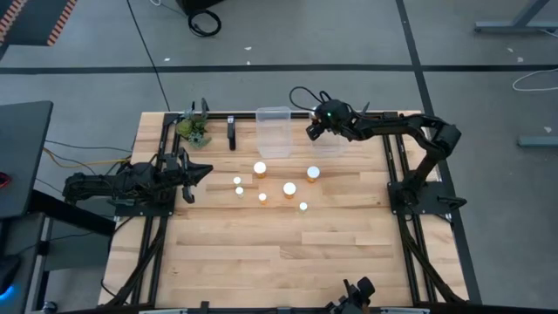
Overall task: Pick and place medicine bottles into bin by pill shape (circle, oval)
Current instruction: Put the bottom right big orange pill into the right transparent bin
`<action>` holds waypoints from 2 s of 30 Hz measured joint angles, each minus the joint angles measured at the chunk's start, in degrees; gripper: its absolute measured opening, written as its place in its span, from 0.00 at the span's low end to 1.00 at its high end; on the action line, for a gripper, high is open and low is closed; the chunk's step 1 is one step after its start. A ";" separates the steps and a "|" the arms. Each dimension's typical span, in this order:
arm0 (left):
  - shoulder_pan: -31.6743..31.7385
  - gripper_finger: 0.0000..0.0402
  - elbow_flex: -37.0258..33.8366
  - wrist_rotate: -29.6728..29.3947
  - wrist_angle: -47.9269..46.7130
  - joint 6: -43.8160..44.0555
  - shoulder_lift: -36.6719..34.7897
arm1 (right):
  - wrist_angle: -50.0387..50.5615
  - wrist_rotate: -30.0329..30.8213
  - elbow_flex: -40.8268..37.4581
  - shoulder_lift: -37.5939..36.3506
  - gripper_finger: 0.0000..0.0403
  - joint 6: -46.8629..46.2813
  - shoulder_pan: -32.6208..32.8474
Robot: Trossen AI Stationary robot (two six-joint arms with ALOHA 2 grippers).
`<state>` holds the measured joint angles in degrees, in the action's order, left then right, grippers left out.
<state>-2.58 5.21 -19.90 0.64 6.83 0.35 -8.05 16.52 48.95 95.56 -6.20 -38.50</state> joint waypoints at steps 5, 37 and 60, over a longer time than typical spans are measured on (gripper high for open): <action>-0.01 0.09 -0.02 0.00 -0.02 0.00 -0.01 | 1.40 0.06 -0.07 1.31 0.51 -1.21 -0.04; 0.01 0.07 -0.01 -0.01 -0.01 -0.01 0.00 | -2.47 0.85 -3.39 1.43 0.51 -5.20 0.65; 0.00 0.08 0.00 0.00 -0.02 0.00 0.00 | 4.40 -1.41 2.06 1.43 0.51 5.24 0.49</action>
<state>-2.58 5.21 -19.90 0.62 6.83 0.35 -3.65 15.11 51.01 96.99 -0.95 -38.01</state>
